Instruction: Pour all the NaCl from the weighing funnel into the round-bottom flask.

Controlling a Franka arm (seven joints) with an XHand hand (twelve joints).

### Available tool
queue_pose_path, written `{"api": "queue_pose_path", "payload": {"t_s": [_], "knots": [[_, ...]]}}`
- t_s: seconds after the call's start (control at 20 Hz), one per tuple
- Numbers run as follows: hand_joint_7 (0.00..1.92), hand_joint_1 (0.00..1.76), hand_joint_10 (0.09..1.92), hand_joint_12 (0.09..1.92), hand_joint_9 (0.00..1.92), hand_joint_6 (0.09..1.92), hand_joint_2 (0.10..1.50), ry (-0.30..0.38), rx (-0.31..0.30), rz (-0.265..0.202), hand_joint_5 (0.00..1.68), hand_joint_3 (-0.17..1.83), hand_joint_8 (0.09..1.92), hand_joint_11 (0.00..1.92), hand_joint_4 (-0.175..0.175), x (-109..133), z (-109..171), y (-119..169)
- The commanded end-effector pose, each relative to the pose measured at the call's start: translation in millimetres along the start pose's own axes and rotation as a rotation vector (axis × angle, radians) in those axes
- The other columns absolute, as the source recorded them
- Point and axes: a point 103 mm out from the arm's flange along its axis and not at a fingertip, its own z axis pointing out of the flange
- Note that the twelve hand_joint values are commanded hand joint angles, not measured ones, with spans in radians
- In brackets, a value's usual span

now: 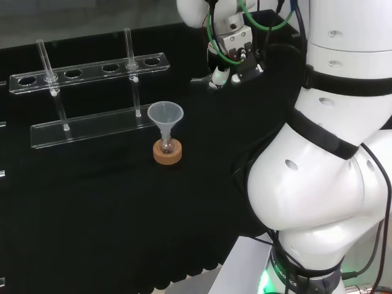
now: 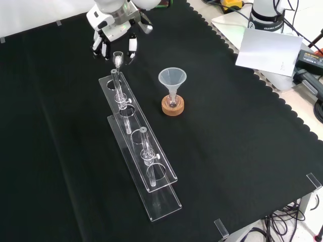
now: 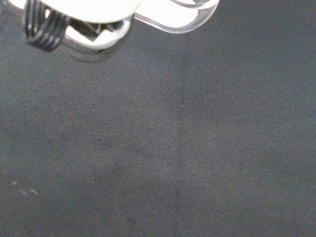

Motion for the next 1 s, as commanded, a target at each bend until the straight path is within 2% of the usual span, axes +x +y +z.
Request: {"api": "queue_pose_path", "payload": {"t_s": [0.05, 0.5, 0.8, 1.0], "knots": [[0.6, 1.14, 0.32, 0.97, 1.06, 0.49, 0.64, -0.029, 0.018, 0.021, 1.37, 0.62, 0.69, 0.93, 0.175, 1.9, -14.3, -26.6], [0.6, 1.14, 0.31, 0.96, 1.06, 0.48, 0.64, -0.059, 0.019, 0.043, 1.37, 0.62, 0.68, 0.93, 0.175, 7.4, -38.6, -65.8], [0.6, 1.14, 0.3, 0.96, 1.06, 0.48, 0.64, -0.075, 0.002, 0.057, 1.37, 0.62, 0.68, 0.93, 0.175, 25.5, -54.6, -101.4], [0.6, 1.14, 0.3, 0.96, 1.06, 0.48, 0.64, -0.1, 0.014, 0.074, 1.37, 0.62, 0.68, 0.92, 0.175, 42.2, -61.8, -124.5]]}}
